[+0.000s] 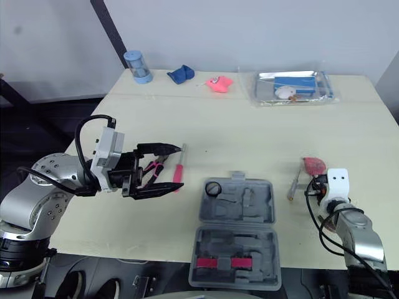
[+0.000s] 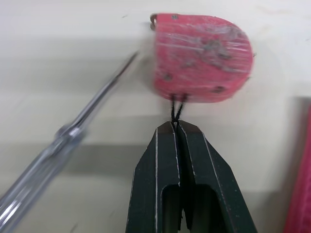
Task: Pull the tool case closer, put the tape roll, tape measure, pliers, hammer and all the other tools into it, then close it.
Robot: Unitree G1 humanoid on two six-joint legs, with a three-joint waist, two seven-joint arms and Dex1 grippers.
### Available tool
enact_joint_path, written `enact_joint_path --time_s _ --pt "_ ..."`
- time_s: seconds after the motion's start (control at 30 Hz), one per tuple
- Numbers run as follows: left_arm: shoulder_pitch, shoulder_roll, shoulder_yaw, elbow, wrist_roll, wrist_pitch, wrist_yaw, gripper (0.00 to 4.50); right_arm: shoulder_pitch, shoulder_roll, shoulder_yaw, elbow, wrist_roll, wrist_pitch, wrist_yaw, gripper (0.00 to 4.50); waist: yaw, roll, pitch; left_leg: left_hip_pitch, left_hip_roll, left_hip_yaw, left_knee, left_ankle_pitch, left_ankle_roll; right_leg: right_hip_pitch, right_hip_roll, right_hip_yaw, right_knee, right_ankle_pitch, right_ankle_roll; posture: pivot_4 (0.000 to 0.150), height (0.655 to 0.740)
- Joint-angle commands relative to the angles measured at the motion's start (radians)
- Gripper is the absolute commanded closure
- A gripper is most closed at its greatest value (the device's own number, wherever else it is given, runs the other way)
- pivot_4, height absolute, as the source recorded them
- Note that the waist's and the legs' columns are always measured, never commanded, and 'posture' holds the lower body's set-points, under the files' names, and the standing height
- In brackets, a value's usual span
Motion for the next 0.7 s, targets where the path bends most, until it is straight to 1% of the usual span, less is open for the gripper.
enact_joint_path --time_s 0.03,0.3,0.47,0.57,0.7 --pt "0.0 -0.003 0.003 -0.018 -0.005 -0.03 -0.011 0.0 0.068 -0.019 0.024 -0.145 0.019 0.044 0.033 4.43 0.0 0.0 0.0 0.0 0.0 0.0 0.0 0.0 0.0 0.0 0.0 0.0 0.0 0.0 0.0 0.15 0.74" --pt "0.019 0.007 0.001 -0.018 -0.009 -0.051 -0.048 0.0 0.255 -0.059 0.083 -0.378 0.042 0.131 0.095 4.43 0.0 0.0 0.0 0.001 0.0 0.0 0.0 0.0 0.0 0.0 0.0 0.0 0.0 0.0 0.0 0.15 0.74" --pt "0.033 0.021 -0.001 -0.016 -0.013 -0.057 -0.089 0.0 0.377 -0.097 0.066 -0.444 0.042 0.127 0.131 4.43 0.0 0.0 0.001 0.0 0.0 0.0 0.0 0.0 0.0 0.0 0.0 0.0 0.0 0.0 0.0 0.15 0.74" --pt "0.036 0.017 -0.006 -0.01 -0.002 -0.067 -0.096 0.0 0.383 -0.111 0.064 -0.441 0.035 0.115 0.134 4.43 0.002 -0.001 0.001 0.0 0.0 -0.001 0.0 0.0 0.0 0.0 0.0 -0.001 -0.001 0.0 0.0 0.15 0.74" --pt "0.033 0.013 -0.011 -0.004 0.005 -0.074 -0.099 0.0 0.332 -0.097 0.038 -0.399 0.029 0.104 0.103 4.43 -0.002 -0.001 0.001 0.001 0.0 0.0 0.0 0.0 0.0 0.0 0.0 0.001 0.0 0.0 0.0 0.15 0.74"
